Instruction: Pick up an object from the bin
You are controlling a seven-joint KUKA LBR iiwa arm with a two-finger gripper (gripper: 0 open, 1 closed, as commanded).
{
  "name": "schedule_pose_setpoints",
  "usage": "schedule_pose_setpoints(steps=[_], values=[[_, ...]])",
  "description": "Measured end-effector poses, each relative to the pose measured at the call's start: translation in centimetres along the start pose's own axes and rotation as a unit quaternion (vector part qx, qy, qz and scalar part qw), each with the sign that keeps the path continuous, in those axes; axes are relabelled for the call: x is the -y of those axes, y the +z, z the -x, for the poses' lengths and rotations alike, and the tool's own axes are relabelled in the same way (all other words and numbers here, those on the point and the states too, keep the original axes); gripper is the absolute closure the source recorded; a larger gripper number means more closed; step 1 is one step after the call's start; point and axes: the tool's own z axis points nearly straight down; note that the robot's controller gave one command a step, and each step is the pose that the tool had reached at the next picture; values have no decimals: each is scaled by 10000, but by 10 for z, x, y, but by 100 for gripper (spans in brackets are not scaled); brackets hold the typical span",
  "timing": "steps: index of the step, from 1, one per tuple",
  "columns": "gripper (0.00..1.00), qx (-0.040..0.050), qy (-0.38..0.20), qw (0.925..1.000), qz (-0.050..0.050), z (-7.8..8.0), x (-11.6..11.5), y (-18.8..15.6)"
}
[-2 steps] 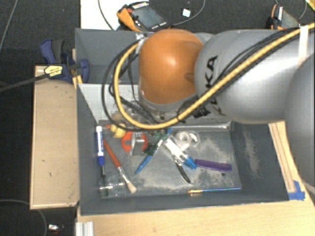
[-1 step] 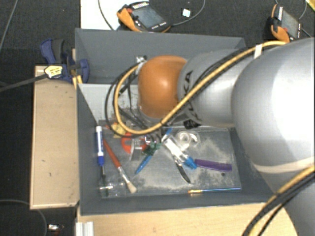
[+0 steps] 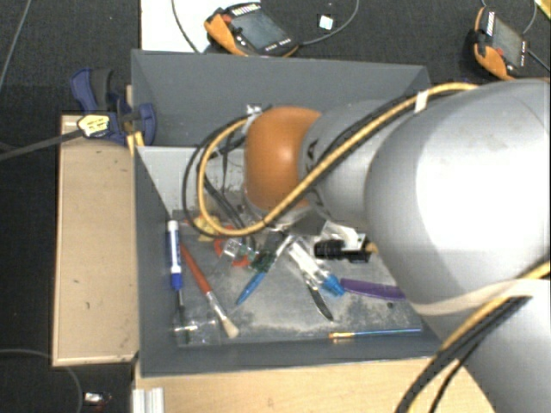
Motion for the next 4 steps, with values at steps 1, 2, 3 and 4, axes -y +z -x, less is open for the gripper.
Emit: schedule_pose_setpoints(steps=[1,2,3,4], values=[[0,-9,-2340,9722,-9,-17,-11,-31],[0,-2,-238,9997,-18,-2,0,-4],[100,-47,-2039,9790,-16,7,-5,1],[100,-47,-2034,9791,-16,7,-5,1]])
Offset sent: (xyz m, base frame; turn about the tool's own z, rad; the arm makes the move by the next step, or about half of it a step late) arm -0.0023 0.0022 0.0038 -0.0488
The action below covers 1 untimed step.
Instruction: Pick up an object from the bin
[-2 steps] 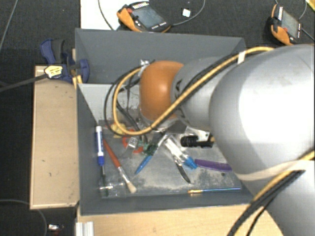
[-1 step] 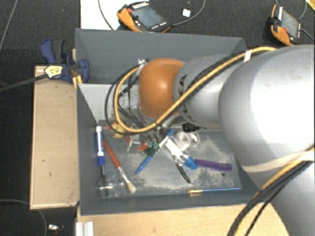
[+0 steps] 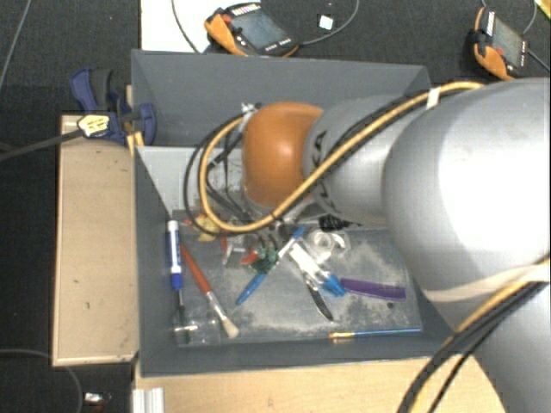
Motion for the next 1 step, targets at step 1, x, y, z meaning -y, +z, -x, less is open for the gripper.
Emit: schedule_pose_setpoints(steps=[1], values=[[100,-8,7,10000,0,-1,0,-12]])
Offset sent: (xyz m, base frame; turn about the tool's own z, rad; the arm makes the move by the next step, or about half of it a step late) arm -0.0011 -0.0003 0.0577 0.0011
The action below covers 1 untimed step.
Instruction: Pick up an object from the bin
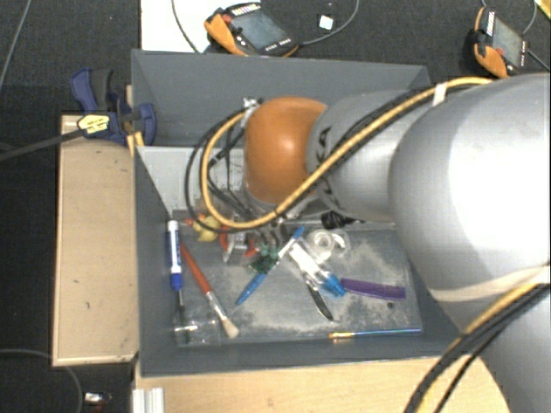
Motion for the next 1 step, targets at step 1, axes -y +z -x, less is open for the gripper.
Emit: schedule_pose_setpoints(steps=[1], values=[[100,1,10,10000,0,0,0,-32]])
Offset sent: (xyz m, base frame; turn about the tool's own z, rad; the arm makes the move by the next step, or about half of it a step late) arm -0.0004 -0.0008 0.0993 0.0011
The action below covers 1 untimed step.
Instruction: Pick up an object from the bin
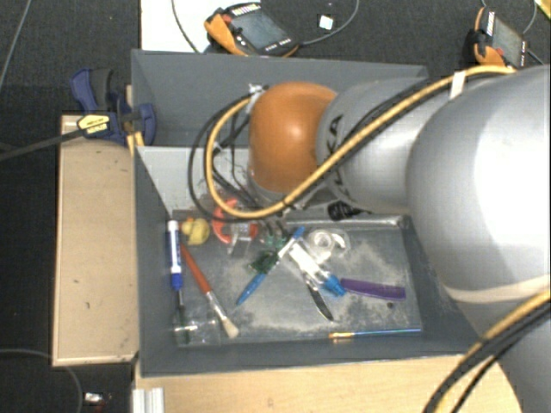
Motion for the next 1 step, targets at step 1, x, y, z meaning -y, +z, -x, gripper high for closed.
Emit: schedule_pose_setpoints(steps=[1], values=[[100,-12,3,10000,-6,-1,0,-42]])
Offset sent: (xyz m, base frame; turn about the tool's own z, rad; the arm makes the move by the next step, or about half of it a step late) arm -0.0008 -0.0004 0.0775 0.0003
